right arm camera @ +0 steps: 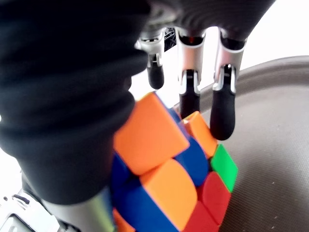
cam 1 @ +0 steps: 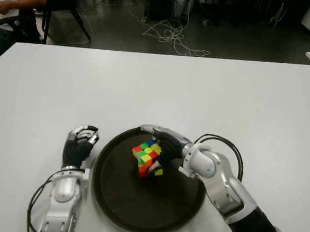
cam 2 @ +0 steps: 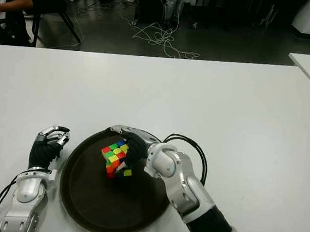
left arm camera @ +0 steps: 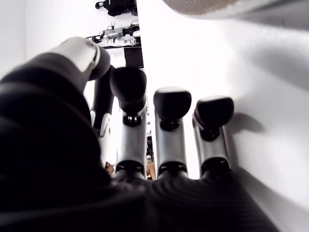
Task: Pick up the Rubik's Cube and put it in the plate
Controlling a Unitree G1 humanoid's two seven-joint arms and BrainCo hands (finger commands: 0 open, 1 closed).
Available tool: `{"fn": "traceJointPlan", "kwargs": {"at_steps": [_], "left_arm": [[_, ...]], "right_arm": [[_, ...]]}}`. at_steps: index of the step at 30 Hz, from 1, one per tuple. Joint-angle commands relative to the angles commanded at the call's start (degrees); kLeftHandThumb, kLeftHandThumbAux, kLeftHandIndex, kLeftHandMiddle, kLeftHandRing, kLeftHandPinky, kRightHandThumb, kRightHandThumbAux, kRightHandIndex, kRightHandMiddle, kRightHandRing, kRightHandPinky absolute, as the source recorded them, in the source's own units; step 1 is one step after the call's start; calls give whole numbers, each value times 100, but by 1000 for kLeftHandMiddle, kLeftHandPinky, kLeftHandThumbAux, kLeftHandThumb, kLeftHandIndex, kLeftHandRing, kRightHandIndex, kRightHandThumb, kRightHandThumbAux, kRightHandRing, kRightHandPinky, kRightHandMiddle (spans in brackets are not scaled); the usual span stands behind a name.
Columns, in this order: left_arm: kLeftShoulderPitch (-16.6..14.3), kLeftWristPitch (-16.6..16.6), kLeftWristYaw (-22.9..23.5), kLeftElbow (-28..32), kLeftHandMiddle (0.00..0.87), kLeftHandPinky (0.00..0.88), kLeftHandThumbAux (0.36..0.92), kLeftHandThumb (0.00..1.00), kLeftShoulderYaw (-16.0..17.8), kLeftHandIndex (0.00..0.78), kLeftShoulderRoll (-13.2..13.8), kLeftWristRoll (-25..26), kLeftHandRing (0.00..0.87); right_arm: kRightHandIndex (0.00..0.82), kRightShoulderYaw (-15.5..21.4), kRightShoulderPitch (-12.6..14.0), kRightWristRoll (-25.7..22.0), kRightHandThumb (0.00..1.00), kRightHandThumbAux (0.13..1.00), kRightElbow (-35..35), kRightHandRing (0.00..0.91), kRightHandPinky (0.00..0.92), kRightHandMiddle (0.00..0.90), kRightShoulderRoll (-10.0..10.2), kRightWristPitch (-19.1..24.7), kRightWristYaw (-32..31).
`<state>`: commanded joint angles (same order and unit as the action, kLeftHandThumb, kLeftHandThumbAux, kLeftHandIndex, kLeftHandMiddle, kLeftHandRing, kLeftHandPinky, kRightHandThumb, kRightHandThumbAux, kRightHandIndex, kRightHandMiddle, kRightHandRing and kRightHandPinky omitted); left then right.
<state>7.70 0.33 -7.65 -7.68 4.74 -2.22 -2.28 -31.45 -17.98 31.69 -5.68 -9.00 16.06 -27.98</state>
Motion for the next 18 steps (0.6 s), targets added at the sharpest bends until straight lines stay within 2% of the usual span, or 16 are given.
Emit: {"fn": "traceJointPlan", "kwargs": {"at_steps": [8, 18], "left_arm": [[-17, -22, -26, -54, 822, 813, 704, 712, -5, 444, 12, -32, 834], [-9, 48, -2, -7, 821, 809, 704, 712, 1, 444, -4, 18, 832]], "right_arm": [[66, -5, 0, 31, 0, 929, -38, 84, 88, 103, 34, 156, 17], [61, -9, 36, 62, 0, 934, 37, 79, 89, 98, 12, -72, 237]]}}
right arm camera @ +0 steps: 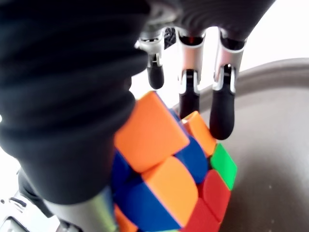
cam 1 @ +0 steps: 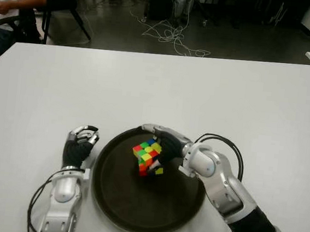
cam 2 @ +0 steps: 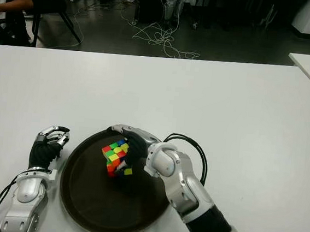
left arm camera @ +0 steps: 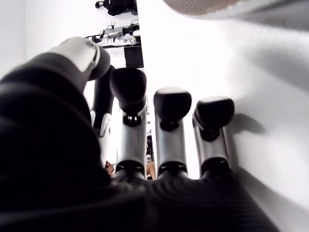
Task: Pick up the Rubik's Cube and put it in the plate
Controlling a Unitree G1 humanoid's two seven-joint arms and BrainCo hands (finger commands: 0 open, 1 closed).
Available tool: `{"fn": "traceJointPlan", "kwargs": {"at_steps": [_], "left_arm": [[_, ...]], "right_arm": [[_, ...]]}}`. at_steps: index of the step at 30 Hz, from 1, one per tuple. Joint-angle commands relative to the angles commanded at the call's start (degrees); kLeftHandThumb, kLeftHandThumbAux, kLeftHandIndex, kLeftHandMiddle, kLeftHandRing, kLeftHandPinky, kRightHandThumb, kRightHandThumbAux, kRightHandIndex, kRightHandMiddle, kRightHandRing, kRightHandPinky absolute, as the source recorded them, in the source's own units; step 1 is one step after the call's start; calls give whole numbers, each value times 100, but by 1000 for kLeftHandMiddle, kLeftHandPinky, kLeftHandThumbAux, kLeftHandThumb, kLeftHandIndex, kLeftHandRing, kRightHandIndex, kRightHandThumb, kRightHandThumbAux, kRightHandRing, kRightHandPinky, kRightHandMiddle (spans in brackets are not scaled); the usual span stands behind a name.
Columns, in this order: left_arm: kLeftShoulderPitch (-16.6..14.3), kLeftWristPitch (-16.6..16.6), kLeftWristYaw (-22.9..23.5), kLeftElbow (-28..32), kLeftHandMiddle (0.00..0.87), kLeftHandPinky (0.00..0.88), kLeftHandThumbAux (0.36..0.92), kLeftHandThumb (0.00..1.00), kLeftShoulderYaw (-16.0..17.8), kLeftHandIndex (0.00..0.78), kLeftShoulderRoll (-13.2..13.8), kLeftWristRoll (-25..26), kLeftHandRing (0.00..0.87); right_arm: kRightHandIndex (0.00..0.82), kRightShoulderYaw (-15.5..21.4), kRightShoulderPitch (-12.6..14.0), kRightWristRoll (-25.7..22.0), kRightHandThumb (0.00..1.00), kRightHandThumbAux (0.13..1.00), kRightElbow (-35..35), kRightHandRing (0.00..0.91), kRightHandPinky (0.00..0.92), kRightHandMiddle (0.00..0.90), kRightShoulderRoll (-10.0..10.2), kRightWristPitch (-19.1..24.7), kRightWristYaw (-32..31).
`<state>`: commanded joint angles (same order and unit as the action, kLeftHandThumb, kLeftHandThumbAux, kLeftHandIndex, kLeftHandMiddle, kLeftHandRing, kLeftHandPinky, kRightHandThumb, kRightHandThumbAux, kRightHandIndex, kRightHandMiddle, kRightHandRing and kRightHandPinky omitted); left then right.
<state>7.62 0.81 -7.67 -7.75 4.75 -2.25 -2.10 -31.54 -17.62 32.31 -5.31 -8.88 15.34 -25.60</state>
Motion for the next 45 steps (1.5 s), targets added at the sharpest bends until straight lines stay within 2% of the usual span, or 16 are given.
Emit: {"fn": "traceJointPlan", "kwargs": {"at_steps": [18, 24, 29, 32, 39, 45], "left_arm": [[0, -43, -42, 30, 816, 810, 704, 711, -16, 444, -12, -42, 829], [6, -25, -68, 37, 817, 810, 704, 711, -18, 443, -17, -61, 831], [-5, 9, -79, 42, 815, 810, 705, 709, -16, 443, -10, -70, 829], [-2, 13, -102, 55, 812, 813, 705, 709, -17, 443, -20, -81, 829], [3, -2, -198, 73, 815, 824, 705, 709, 4, 444, -81, -70, 831], [-16, -13, -228, 40, 816, 823, 704, 710, 32, 443, -109, -28, 833]], "right_arm": [[63, 23, -75, -96, 0, 943, 58, 72, 79, 95, -35, -51, -92], [61, 94, 41, -59, 0, 932, -40, 77, 81, 95, 34, -48, 178], [49, 154, 117, 21, 0, 909, -166, 68, 62, 80, 116, 136, 387], [44, 197, 142, -17, 0, 900, -161, 62, 51, 75, 154, 68, 542], [25, 154, 31, -70, 0, 894, -129, 30, 27, 47, 53, 179, 258], [3, 127, 48, -29, 0, 874, -176, 5, 5, 18, -9, 308, 80]]}}
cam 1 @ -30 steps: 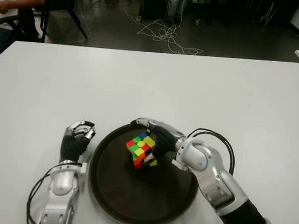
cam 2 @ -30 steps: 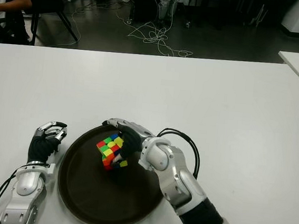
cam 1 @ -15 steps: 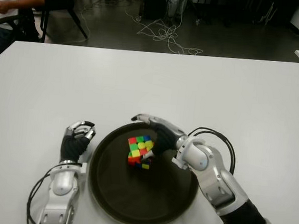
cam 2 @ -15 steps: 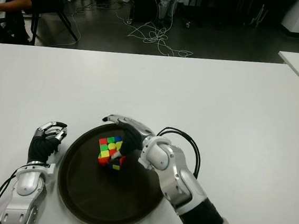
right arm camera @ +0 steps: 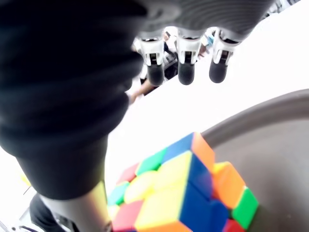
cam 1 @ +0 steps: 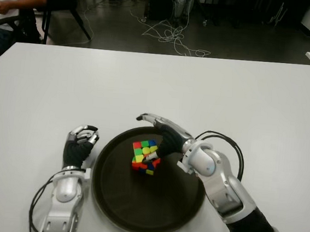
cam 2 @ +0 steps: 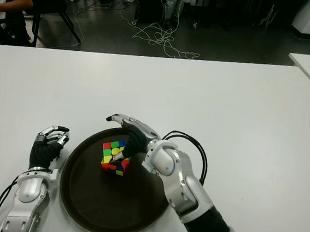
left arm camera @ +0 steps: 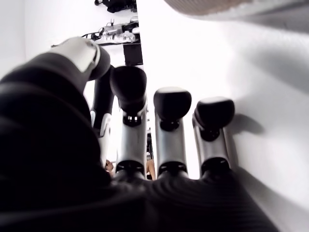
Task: Pick up the Rubik's Cube and put it in the plate
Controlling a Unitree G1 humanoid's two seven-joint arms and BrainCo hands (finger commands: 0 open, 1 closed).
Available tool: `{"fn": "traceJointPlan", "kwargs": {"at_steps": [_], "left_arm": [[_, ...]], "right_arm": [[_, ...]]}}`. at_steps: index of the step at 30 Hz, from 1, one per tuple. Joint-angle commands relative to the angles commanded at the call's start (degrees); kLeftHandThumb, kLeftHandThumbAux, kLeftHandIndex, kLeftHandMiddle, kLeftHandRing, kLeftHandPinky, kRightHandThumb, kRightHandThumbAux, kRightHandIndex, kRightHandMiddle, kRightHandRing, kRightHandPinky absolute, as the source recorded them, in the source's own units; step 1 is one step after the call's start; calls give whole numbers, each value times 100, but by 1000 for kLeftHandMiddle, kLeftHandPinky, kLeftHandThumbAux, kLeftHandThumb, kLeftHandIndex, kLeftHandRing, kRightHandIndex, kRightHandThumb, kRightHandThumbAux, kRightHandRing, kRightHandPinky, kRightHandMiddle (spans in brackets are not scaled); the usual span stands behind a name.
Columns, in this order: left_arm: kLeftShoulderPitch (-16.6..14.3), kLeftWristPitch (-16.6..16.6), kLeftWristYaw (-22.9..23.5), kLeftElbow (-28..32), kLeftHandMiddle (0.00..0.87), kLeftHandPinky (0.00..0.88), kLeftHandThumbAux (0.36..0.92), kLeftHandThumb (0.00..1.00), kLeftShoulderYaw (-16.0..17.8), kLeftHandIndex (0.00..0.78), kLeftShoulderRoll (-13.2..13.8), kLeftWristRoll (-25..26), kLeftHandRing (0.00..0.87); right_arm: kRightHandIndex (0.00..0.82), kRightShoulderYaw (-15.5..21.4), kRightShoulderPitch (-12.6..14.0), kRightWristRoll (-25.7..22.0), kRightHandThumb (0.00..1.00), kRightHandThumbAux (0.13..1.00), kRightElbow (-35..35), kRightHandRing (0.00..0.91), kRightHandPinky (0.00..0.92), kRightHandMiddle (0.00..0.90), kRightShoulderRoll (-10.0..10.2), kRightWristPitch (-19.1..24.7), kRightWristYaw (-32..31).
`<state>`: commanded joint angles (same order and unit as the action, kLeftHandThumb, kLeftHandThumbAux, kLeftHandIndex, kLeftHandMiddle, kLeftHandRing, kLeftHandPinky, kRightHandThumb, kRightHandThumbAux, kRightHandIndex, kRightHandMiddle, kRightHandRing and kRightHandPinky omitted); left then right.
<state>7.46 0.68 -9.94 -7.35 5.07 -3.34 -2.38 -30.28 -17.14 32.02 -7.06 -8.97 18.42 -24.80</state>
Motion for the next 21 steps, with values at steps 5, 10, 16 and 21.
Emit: {"fn": "traceJointPlan", "kwargs": {"at_steps": [5, 10, 16, 21], "left_arm": [[-11, -8, 16, -33, 815, 821, 704, 710, 6, 443, 2, 12, 834], [-3, 32, 79, 6, 812, 816, 705, 710, -4, 443, 16, 46, 831], [-7, 101, 28, 36, 808, 823, 705, 709, 2, 443, 3, 13, 830], [-27, 61, -4, -7, 808, 826, 705, 709, 4, 443, -29, 17, 831]], "right_arm": [[0, 16, -12, 30, 0, 862, -67, 0, 0, 12, -84, -6, -21], [0, 68, -39, 168, 0, 863, -232, 1, 1, 20, -162, 44, 64], [0, 196, 1, 233, 0, 869, -399, 11, 15, 30, -253, 79, 98], [0, 440, 166, 248, 0, 868, -641, 2, 6, 23, -464, -31, 232]]}}
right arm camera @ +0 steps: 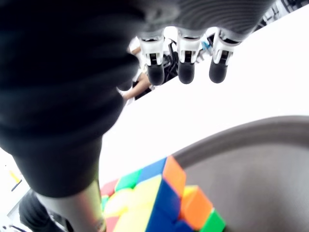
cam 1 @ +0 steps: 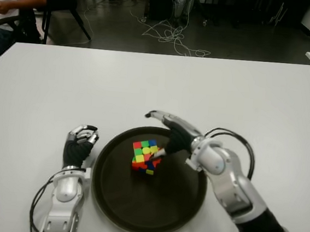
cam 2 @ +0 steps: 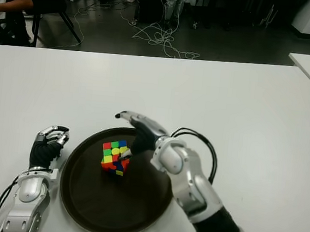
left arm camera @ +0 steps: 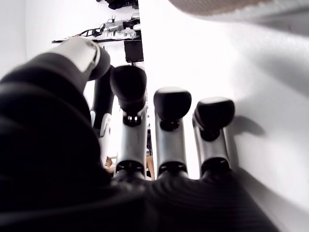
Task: Pick up the Rubik's Cube and put it in the plate
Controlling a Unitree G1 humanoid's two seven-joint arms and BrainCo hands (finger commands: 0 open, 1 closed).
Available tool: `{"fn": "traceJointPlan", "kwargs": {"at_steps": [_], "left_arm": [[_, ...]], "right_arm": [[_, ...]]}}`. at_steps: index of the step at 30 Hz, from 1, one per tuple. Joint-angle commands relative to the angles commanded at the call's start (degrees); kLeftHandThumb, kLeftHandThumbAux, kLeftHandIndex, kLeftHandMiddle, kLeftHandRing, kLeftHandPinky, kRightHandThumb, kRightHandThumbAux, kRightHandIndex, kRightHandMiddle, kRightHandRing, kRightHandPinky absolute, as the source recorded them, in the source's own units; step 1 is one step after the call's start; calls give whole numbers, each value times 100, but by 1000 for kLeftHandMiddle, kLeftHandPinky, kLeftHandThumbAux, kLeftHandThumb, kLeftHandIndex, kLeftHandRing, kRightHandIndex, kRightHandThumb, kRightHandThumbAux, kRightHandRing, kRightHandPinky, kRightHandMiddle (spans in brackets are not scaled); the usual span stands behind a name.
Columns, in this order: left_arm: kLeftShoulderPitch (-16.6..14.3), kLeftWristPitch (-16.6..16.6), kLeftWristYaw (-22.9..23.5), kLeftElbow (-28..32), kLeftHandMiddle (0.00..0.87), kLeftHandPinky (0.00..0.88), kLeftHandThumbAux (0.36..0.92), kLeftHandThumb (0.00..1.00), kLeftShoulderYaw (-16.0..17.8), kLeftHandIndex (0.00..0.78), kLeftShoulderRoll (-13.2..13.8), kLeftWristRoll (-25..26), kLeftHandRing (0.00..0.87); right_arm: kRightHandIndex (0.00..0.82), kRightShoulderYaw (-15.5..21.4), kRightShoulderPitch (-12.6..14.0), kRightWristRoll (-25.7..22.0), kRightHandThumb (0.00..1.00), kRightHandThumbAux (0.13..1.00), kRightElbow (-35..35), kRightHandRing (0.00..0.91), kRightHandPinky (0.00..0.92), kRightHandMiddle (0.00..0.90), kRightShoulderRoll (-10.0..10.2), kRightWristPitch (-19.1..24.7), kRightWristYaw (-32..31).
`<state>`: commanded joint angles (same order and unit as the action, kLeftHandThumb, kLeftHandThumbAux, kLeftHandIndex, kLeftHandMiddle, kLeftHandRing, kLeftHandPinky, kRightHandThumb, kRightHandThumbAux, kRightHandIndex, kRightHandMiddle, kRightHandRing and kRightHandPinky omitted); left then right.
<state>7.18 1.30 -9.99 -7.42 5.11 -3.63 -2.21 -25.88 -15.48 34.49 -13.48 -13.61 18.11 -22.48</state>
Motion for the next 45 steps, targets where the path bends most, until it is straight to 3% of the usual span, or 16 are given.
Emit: {"fn": "traceJointPlan", "kwargs": {"at_steps": [3, 12, 16, 21, 30, 35, 45], "left_arm": [[-12, -53, 101, -39, 809, 822, 705, 709, -8, 443, 34, 40, 831], [-43, -75, 243, -96, 810, 812, 706, 709, -8, 443, 115, 58, 830], [-65, -60, 290, -125, 812, 813, 706, 709, 31, 443, 137, 112, 830], [-86, -68, 335, -184, 808, 808, 706, 709, 54, 443, 168, 163, 826], [-84, -34, 385, -172, 808, 810, 706, 709, 36, 443, 197, 162, 825], [-75, 20, 424, -113, 807, 808, 706, 709, 22, 443, 209, 162, 825], [-77, 17, 373, -122, 810, 809, 706, 710, 26, 443, 226, 94, 827]], "right_arm": [[0, 340, 236, -177, 0, 867, 92, 0, 5, 18, -230, -425, 305], [0, 1086, 788, -418, 0, 828, 169, 5, 3, 17, -593, -1171, 985], [0, 1456, 988, -632, 0, 791, 100, 14, 14, 25, -558, -1303, 1226], [7, 1914, 1217, -889, 0, 809, 128, 52, 46, 54, -543, -1599, 1581], [18, 2200, 1360, -1112, 0, 825, 544, 47, 51, 60, -418, -2071, 2052], [27, 2409, 1538, -1221, 0, 833, 631, 42, 48, 58, -341, -2102, 2265], [34, 2708, 1743, -1388, 0, 868, 1364, 48, 52, 62, -374, -2696, 2661]]}}
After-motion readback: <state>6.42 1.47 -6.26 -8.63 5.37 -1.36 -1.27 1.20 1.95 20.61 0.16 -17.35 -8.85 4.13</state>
